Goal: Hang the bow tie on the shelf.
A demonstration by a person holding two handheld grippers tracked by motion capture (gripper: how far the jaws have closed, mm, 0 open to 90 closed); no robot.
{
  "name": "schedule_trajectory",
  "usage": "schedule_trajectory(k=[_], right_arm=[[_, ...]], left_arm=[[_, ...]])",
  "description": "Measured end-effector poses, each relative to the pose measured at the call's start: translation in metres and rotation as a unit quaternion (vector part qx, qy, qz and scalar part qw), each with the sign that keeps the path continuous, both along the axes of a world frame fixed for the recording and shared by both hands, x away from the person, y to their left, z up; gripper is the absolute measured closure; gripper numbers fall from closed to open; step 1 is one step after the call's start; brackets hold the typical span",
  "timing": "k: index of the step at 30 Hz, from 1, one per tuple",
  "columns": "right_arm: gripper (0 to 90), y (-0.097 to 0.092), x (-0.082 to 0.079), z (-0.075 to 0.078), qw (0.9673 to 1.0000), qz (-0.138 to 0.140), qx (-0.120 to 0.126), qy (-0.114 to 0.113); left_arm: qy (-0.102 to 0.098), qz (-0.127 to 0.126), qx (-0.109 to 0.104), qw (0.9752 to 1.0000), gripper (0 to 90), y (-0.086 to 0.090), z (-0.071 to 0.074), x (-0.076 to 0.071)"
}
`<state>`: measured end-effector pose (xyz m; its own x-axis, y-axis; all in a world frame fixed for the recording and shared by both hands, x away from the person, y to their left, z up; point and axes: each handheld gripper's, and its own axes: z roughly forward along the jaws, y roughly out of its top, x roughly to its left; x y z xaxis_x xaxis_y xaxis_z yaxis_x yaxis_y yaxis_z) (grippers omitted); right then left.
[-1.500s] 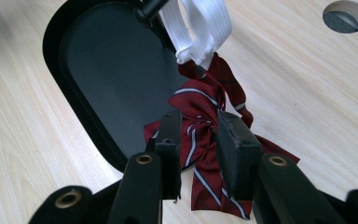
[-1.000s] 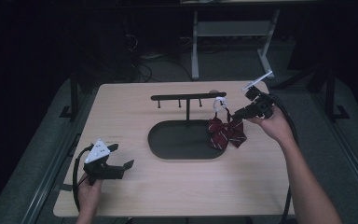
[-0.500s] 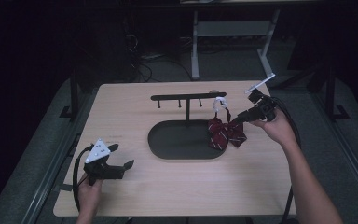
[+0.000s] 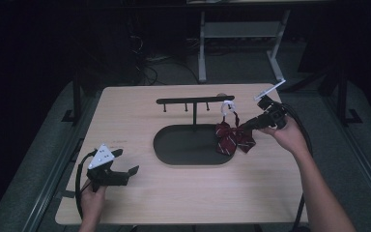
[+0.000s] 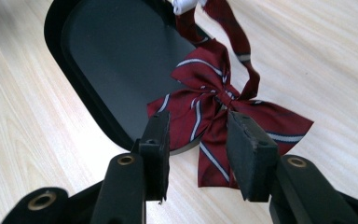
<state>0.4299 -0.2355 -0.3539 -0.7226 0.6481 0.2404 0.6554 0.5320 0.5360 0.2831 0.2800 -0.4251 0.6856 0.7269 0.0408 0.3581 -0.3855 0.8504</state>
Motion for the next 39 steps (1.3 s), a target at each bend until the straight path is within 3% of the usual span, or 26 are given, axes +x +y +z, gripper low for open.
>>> schedule_trajectory(k=[8,10,30,39], right_arm=[[58.0,-0.004,-0.004,-0.005,0.9999,0.001,0.004,0.012],[58.1,-0.004,-0.006,-0.004,1.0000,0.004,0.005,0.005],[54.6,-0.006,-0.019,-0.024,0.9997,0.012,0.010,0.018],[54.7,-0.002,-0.026,-0.021,0.9996,0.026,0.011,0.007]], left_arm=[[0.000,0.000,-0.001,1.0000,13.0,0.000,0.000,0.000],[0.000,0.000,-0.001,1.0000,13.0,0.000,0.000,0.000],[-0.001,-0.001,0.001,1.0000,13.0,0.000,0.000,0.000],[-0.001,0.000,0.001,1.0000,12.9,0.000,0.000,0.000]])
